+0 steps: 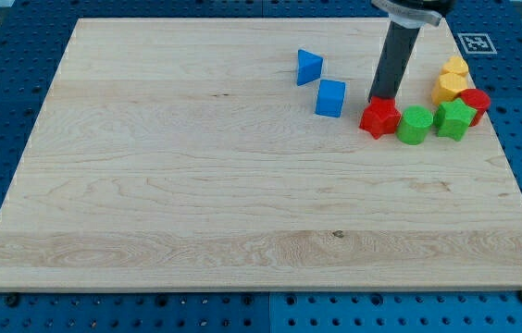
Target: Push the blue cube into the blue triangle
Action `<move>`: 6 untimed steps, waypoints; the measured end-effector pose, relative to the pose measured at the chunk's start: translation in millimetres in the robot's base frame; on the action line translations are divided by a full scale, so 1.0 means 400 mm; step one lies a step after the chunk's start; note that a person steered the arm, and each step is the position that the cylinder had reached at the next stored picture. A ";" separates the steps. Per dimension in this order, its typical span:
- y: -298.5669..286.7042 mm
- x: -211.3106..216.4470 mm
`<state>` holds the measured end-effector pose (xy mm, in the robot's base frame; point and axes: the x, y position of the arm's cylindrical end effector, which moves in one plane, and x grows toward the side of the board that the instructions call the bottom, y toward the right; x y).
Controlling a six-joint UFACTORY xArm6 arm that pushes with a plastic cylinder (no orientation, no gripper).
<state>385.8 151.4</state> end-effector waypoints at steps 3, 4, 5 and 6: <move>-0.207 0.022; -0.217 0.050; -0.268 0.007; -0.271 -0.056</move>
